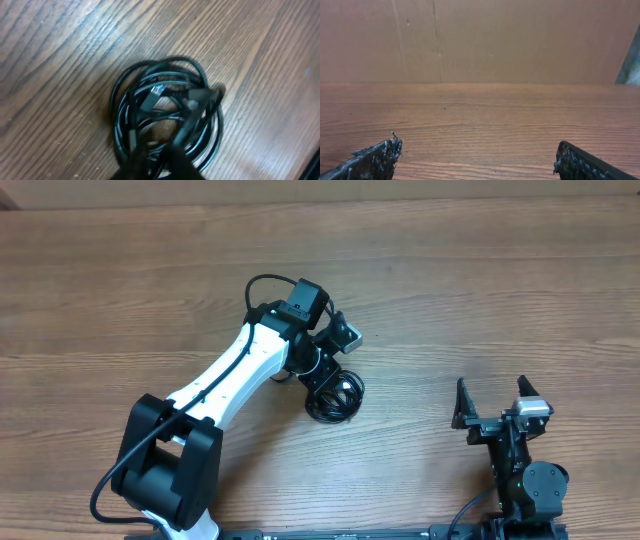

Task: Untangle cables
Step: 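Grasp a cable strand with the left gripper and lift upward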

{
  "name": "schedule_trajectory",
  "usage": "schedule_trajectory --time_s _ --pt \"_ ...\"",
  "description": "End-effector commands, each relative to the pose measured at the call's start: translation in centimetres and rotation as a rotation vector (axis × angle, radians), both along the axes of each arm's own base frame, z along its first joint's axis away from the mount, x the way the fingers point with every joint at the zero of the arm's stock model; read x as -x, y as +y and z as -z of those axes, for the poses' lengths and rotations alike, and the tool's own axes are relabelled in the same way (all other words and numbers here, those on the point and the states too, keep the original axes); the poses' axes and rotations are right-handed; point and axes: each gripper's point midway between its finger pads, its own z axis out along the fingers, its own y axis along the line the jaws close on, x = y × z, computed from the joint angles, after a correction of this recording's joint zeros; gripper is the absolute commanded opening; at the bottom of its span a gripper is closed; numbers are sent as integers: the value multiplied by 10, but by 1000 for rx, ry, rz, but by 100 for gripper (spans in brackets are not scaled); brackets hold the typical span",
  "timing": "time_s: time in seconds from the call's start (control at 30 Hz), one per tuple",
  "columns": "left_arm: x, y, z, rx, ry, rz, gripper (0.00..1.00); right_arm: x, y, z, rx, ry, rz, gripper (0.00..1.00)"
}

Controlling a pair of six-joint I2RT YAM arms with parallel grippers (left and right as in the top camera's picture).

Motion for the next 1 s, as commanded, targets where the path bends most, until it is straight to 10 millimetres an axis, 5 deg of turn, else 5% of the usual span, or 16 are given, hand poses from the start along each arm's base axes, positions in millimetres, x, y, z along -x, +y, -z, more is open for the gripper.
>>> schedule_trajectory --time_s 0.0,0.17,0.4,0.67,0.97 --pt "-6 0 1 -18 -7 -27 4 0 -1 1 4 -6 6 100" --pt "-5 -15 -26 65 45 -68 4 0 -1 1 4 -6 6 100" --pt "-12 -33 -108 157 60 -100 4 0 -1 1 4 -6 6 100" --pt "-41 8 -162 -28 -60 -428 4 0 -1 1 4 -6 6 100" --pt "-38 -4 -230 128 -119 -406 4 0 -1 1 4 -6 6 100"
